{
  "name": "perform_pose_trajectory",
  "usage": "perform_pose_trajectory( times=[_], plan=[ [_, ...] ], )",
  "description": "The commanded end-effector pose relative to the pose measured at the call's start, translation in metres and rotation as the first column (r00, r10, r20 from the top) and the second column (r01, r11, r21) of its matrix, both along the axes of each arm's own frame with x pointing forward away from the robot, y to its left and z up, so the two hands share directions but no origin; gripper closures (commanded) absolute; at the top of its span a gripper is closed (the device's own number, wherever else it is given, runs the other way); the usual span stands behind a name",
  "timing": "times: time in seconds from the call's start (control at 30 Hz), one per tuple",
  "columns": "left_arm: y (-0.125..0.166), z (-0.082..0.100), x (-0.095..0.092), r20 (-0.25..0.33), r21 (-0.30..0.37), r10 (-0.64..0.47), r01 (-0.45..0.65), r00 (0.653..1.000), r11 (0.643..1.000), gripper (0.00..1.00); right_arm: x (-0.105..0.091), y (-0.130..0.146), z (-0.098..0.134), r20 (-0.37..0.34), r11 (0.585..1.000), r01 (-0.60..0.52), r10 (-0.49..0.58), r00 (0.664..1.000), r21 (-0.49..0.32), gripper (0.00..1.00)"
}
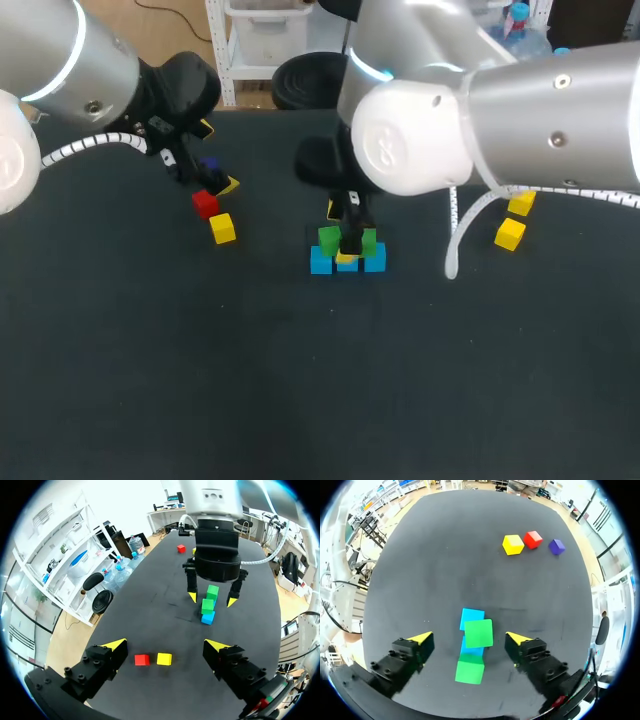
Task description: Place the blue cubes, place green cubes on the blue cubes, place the yellow cubes on the green cubes, then place the red cubes on the yellow cubes, and place purple cube on the red cubes.
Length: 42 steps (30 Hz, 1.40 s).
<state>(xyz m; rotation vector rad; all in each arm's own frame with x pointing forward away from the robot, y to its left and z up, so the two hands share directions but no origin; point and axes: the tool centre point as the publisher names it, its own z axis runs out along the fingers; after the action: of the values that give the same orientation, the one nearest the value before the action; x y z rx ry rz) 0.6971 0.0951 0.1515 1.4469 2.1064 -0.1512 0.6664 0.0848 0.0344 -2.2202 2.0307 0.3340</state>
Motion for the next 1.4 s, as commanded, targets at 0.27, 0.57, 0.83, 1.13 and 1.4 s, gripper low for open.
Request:
perform_pose_trajectory(
  times=[0.27, 0.57, 0.83, 1.13, 1.4],
  plan=[
    [0.0008, -0.0006, 0.0017, -0.001, -0.003, -0.005, 0.005, 1.0, 1.0, 0.0, 0.0003, -0.0005, -0.0004, -0.009, 1.0, 0.008, -0.008, 1.0, -0.003, 0.36],
    [0.0008, -0.0006, 0.0017, -0.001, -0.003, -0.005, 0.005, 1.0, 1.0, 0.0, -0.0009, -0.0012, -0.0003, -0.013, 1.0, 0.015, -0.015, 1.0, -0.002, 0.49],
    [0.0008, -0.0006, 0.0017, -0.001, -0.003, -0.005, 0.005, 1.0, 1.0, 0.0, -0.0033, -0.0025, -0.0007, -0.017, 1.0, 0.02, -0.02, 1.0, -0.002, 0.5],
    [0.0008, -0.0006, 0.0017, -0.001, -0.003, -0.005, 0.005, 1.0, 1.0, 0.0, -0.002, -0.0068, -0.0012, -0.011, 1.0, 0.026, -0.026, 1.0, -0.009, 0.52],
    [0.0008, -0.0006, 0.0017, -0.001, -0.003, -0.005, 0.005, 1.0, 1.0, 0.0, -0.0014, -0.0076, -0.0014, -0.012, 1.0, 0.024, -0.024, 1.0, -0.005, 0.0]
  ],
)
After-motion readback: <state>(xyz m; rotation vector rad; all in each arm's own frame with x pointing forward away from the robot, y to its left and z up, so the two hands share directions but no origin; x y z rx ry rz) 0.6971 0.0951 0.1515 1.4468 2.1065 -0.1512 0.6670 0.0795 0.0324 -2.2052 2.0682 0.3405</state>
